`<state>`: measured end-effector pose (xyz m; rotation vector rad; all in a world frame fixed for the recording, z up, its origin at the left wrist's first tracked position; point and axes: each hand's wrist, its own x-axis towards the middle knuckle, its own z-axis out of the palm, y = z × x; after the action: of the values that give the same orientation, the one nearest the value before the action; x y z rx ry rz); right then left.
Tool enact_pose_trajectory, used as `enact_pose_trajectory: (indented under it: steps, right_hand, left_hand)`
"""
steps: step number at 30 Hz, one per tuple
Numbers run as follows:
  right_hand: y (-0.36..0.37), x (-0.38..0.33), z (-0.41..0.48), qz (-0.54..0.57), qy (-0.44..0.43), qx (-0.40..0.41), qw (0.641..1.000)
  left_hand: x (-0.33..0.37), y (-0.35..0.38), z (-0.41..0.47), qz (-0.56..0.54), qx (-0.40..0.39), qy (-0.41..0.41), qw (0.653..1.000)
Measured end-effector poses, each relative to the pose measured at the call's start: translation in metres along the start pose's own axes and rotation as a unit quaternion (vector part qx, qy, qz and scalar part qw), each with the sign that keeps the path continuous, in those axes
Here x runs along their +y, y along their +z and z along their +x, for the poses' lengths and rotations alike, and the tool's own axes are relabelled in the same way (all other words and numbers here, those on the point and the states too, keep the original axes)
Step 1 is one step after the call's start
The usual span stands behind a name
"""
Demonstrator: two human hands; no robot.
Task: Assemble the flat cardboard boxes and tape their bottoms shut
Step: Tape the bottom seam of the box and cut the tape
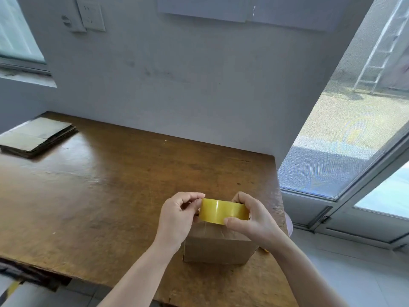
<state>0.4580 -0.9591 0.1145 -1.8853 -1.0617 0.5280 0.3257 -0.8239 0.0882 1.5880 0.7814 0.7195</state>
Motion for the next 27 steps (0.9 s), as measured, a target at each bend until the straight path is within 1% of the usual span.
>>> enact_pose_trajectory:
  steps: [4,6,11,13,17,21,25,27]
  right_hand:
    - [0.000,0.000,-0.001,0.015,0.003,0.000,1.000]
    - [-0.001,-0.001,-0.001,0.028,0.008,0.003,1.000]
    - [-0.004,-0.002,0.001,0.060,0.031,0.004,0.998]
    - [-0.002,-0.001,0.002,0.062,0.034,0.010,0.997]
    - [0.000,-0.001,0.002,0.065,0.041,0.021,0.997]
    - [0.000,0.000,0.002,0.064,0.038,0.018,0.997]
    - [0.002,-0.001,0.002,0.048,0.029,0.014,0.998]
    - [0.004,0.001,0.001,0.018,0.024,0.017,0.999]
  left_hand:
    - [0.001,0.001,-0.001,0.072,0.044,0.088,0.993]
    - [0.000,0.003,-0.003,0.098,0.050,0.124,0.986]
    - [0.001,0.004,-0.009,0.092,0.033,0.122,0.988]
    - [0.004,0.004,-0.014,0.108,0.029,0.140,0.984]
    - [0.006,0.006,-0.021,0.116,0.051,0.156,0.980]
    - [0.009,0.004,-0.022,0.107,0.064,0.140,0.982]
    - [0.015,0.004,-0.014,0.075,0.036,0.023,0.996]
    - [0.018,0.005,-0.012,0.073,0.028,-0.002,0.997]
